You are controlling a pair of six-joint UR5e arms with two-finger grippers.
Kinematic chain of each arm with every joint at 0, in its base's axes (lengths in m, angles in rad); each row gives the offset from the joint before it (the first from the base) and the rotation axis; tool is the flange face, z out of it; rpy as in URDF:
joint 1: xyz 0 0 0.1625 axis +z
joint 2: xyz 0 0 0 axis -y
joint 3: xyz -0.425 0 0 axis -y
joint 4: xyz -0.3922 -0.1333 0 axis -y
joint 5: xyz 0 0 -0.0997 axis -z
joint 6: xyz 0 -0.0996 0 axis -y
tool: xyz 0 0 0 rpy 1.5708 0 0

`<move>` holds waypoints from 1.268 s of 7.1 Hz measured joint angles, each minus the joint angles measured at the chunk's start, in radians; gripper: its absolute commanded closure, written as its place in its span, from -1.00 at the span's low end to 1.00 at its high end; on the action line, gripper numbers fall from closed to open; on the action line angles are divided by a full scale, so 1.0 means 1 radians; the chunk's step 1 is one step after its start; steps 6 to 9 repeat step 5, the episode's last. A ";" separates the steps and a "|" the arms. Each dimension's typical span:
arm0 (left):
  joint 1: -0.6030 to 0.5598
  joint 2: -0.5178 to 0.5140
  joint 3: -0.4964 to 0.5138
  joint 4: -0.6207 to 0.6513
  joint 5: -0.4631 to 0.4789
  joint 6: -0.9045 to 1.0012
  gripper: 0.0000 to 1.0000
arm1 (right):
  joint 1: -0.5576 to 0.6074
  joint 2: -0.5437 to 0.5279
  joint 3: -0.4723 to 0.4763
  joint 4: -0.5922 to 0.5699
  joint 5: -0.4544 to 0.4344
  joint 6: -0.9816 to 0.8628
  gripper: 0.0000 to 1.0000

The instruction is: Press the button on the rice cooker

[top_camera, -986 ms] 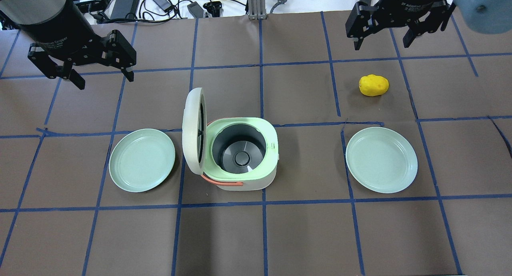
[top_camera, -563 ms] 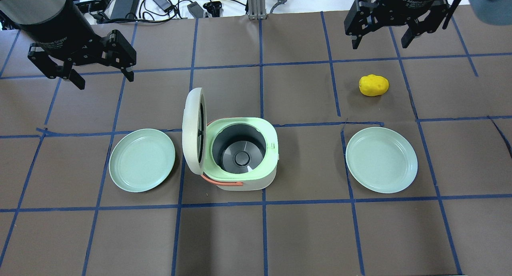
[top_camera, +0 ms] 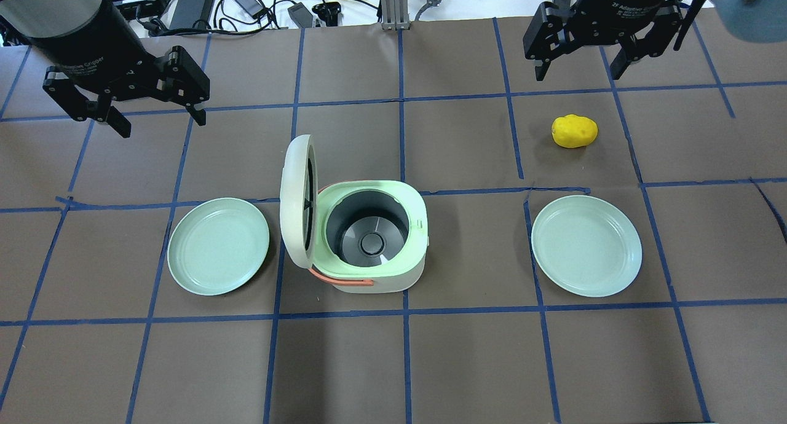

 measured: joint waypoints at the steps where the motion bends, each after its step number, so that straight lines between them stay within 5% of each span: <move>1: 0.000 0.000 0.000 0.000 0.000 0.000 -1.00 | 0.001 0.000 0.000 -0.001 -0.002 -0.006 -1.00; 9: 0.000 0.001 0.000 0.000 0.000 0.000 -1.00 | 0.002 0.000 0.000 -0.007 -0.003 -0.012 -1.00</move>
